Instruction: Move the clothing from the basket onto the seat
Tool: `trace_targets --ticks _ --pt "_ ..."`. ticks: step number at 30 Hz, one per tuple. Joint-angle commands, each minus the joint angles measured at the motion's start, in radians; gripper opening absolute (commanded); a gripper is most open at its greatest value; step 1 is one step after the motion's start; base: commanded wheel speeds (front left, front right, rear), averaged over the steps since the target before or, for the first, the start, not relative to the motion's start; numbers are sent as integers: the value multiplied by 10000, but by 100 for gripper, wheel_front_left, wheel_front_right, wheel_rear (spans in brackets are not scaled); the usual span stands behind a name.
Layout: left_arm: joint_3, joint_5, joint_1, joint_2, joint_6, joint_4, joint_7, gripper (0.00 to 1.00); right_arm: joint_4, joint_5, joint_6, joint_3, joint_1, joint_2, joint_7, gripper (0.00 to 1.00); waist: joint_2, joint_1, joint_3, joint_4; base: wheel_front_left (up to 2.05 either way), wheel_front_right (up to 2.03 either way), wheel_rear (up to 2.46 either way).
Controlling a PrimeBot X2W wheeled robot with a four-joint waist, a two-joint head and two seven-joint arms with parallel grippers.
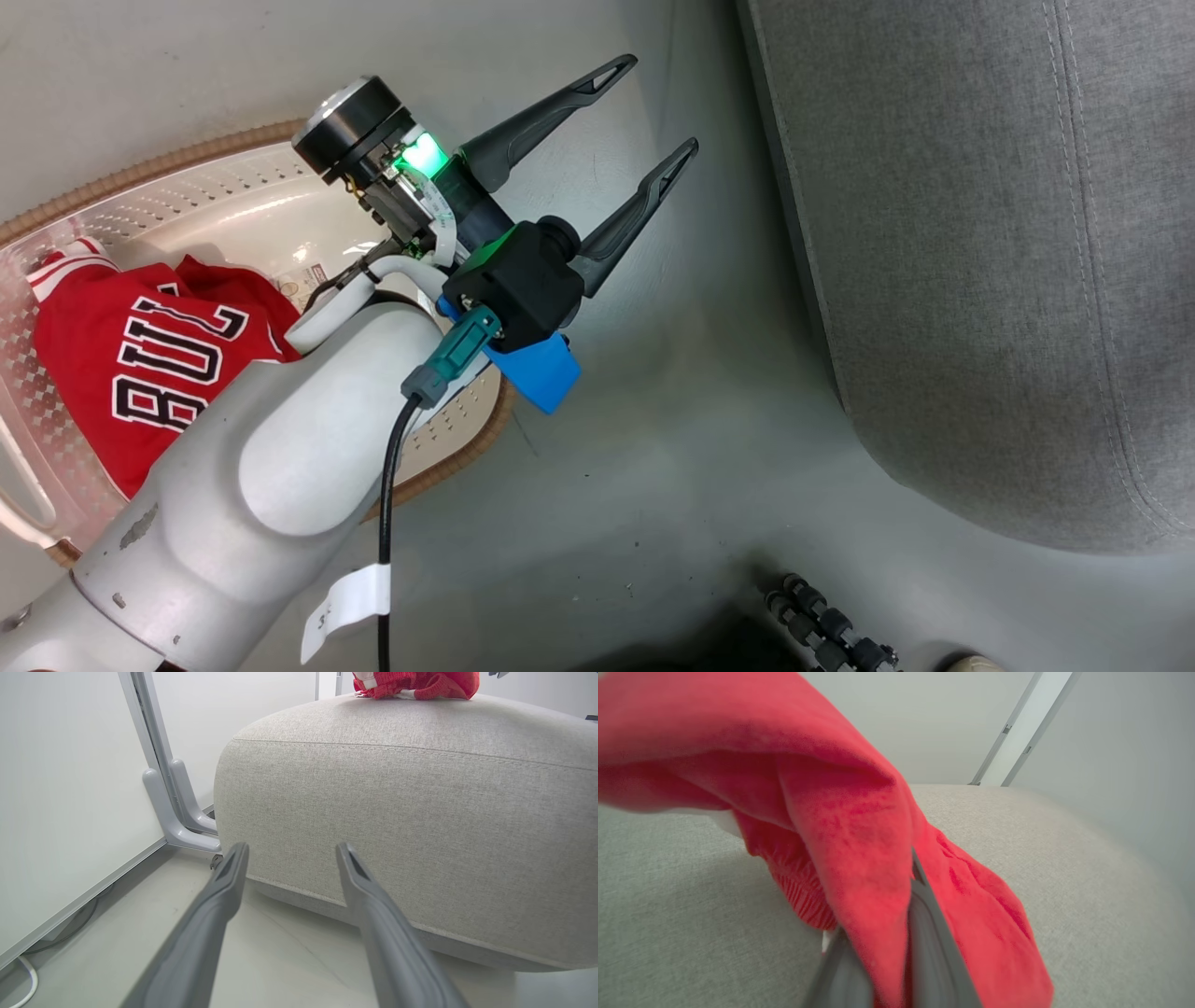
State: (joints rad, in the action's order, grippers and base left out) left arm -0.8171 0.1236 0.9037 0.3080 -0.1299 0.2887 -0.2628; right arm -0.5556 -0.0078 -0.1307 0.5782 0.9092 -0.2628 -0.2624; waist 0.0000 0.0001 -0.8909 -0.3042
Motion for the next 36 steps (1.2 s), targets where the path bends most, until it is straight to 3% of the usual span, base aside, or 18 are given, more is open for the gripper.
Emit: trace_targets --ticks 1,4,5,6,7,13,21,36 --pt "23 56 141 37 29 -27 -31 100 -117 14 -1 -91 -135 31 -36 0 0 -1 3 21 0 0 0" --pt "15 57 157 25 49 -23 -31 100 -327 65 -1 -123 -170 60 -38 0 0 -1 25 61 0 0 0" --pt "17 54 160 21 57 -21 -31 100 -312 74 -1 -114 -160 56 -36 11 0 -1 44 71 0 0 0" --pt "21 60 165 13 69 -16 -31 100 -226 75 -1 -111 -167 60 -36 49 0 -1 62 81 0 0 0" --pt "21 71 153 -2 82 -10 -31 100 -169 50 -1 -150 -232 86 -36 100 0 -1 105 91 0 0 0" --pt "65 170 -162 -191 169 -27 -31 100 534 57 -1 -384 -904 211 -38 100 0 -1 683 168 0 0 0" --pt "317 418 -905 -639 309 -106 -31 100 1532 -177 1 -1395 -2991 293 -36 100 0 -1 2183 411 0 0 0" --pt "1806 790 -2999 -1205 673 -232 -31 100 2853 100 1 -2714 -5399 281 -36 100 0 -1 4875 1126 0 0 0"
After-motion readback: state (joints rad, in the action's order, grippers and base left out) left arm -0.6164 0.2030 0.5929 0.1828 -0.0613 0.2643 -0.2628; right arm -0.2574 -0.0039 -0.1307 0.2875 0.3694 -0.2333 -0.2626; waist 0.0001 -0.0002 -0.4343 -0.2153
